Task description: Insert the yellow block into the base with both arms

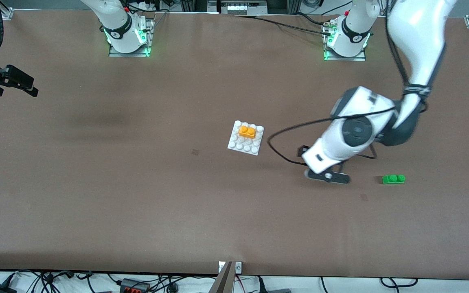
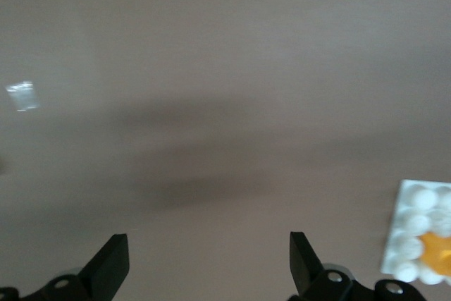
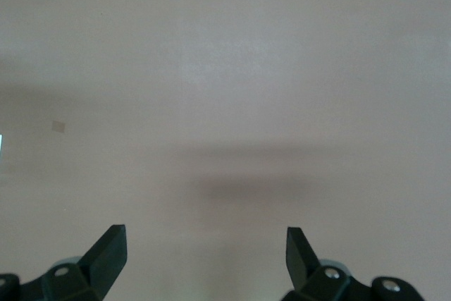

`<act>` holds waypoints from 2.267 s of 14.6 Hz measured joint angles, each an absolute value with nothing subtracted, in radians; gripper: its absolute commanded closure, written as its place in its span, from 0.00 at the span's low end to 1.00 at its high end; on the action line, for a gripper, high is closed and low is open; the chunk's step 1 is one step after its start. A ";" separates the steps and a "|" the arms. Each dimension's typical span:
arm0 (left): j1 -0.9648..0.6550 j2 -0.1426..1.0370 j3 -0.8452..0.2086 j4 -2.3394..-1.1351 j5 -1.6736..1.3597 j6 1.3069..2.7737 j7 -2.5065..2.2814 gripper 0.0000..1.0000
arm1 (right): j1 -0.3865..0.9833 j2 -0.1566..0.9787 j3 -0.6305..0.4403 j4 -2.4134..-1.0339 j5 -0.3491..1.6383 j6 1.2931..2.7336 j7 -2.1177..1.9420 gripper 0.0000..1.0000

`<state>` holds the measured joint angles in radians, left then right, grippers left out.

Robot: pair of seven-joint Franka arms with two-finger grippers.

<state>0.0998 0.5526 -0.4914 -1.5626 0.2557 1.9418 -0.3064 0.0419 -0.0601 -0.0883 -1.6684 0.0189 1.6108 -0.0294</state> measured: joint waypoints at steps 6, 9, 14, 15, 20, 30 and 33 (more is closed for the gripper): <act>0.284 0.451 -0.508 -1.600 0.245 1.862 -0.045 0.00 | 0.042 -0.060 -0.088 -1.668 0.019 1.611 -0.029 0.00; 0.464 0.416 -0.552 -1.600 0.165 1.814 0.135 0.00 | 0.046 -0.060 -0.088 -1.665 0.019 1.612 -0.029 0.00; 0.593 0.395 -0.598 -1.506 0.139 1.678 0.250 0.00 | 0.057 -0.058 -0.088 -1.661 0.019 1.613 -0.029 0.00; 0.584 0.387 -0.604 -1.482 0.139 1.660 0.249 0.00 | 0.057 -0.058 -0.088 -1.661 0.019 1.613 -0.029 0.00; 0.294 0.256 -0.319 -1.467 0.053 1.623 0.199 0.00 | 0.057 -0.057 -0.088 -1.661 0.019 1.613 -0.029 0.00; 0.122 0.094 -0.002 -1.527 -0.100 1.482 0.098 0.00 | 0.057 -0.055 -0.089 -1.661 0.019 1.613 -0.029 0.00; 0.087 0.095 -0.005 -1.528 -0.096 1.482 0.097 0.00 | 0.057 -0.053 -0.089 -1.661 0.019 1.613 -0.029 0.00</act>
